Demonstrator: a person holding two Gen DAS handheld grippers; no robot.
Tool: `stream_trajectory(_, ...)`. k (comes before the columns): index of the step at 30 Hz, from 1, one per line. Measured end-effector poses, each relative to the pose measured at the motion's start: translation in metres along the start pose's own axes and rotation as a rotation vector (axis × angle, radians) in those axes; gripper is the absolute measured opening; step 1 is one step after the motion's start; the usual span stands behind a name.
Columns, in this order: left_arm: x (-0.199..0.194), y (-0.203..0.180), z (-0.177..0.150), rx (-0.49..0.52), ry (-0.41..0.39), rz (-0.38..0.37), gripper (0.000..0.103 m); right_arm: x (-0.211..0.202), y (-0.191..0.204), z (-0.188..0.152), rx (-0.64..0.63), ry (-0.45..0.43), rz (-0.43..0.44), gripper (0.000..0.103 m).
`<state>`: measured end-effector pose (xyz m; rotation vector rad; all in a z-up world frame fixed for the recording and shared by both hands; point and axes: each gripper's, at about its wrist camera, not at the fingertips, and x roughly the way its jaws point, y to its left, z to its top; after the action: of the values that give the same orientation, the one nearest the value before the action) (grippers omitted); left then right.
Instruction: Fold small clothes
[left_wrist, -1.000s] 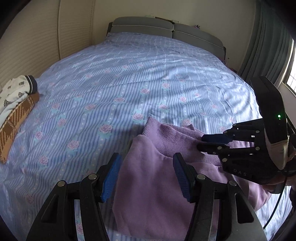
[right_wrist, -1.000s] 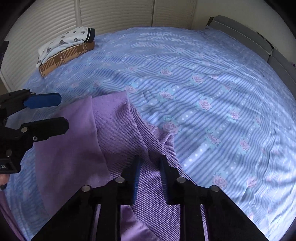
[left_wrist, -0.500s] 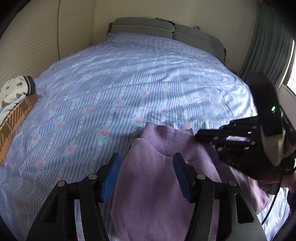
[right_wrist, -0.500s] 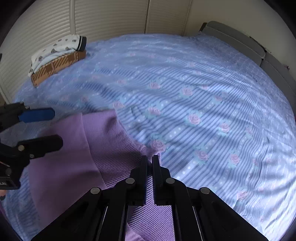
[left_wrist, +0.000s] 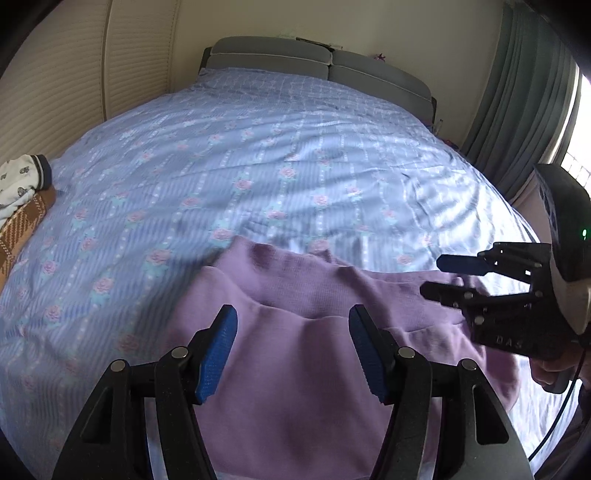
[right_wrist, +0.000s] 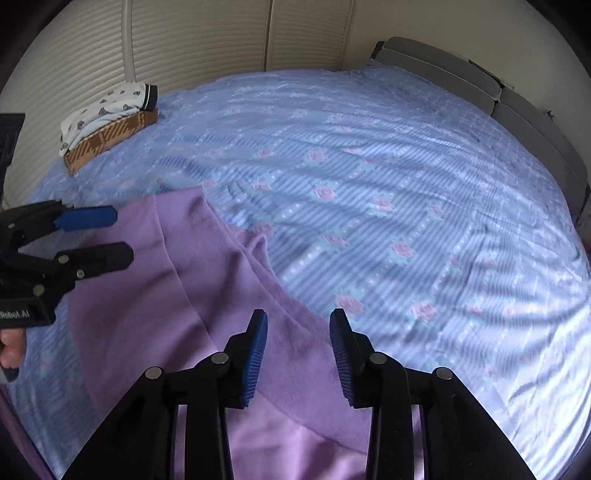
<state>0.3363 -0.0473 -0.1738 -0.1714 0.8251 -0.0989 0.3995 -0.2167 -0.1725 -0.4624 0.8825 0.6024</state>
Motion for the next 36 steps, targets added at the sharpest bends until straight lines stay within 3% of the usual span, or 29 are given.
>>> stream_trajectory(6,0.006,-0.022,-0.004,0.040,0.011,0.005,0.062,0.000,-0.007,-0.014,-0.126,0.054,-0.015,0.039)
stream_trajectory(13,0.012,-0.022,-0.001,0.037,0.004,0.028,0.062,0.024,-0.007,-0.006,-0.246,0.090,0.083,0.038)
stream_trajectory(16,0.013,-0.019,0.000,0.037,0.003,0.032,0.062,0.033,-0.006,-0.005,-0.273,0.131,0.131,0.017)
stream_trajectory(20,0.019,-0.014,-0.001,0.024,0.010,0.036,0.062,0.031,-0.001,-0.007,-0.314,0.120,0.108,0.007)
stream_trajectory(26,0.023,-0.012,0.000,0.014,0.003,0.042,0.062,0.020,-0.016,-0.005,-0.247,0.048,0.063,0.004)
stream_trajectory(33,0.028,-0.009,0.000,0.019,-0.007,0.031,0.062,0.033,-0.018,-0.012,-0.149,0.052,0.050,0.005)
stream_trajectory(35,0.025,-0.008,-0.001,0.023,-0.012,0.024,0.062,0.022,-0.020,-0.013,-0.096,0.007,0.044,0.011)
stream_trajectory(36,0.024,-0.007,-0.002,0.025,-0.015,0.023,0.062,0.016,-0.022,-0.014,-0.064,-0.016,0.033,0.021)
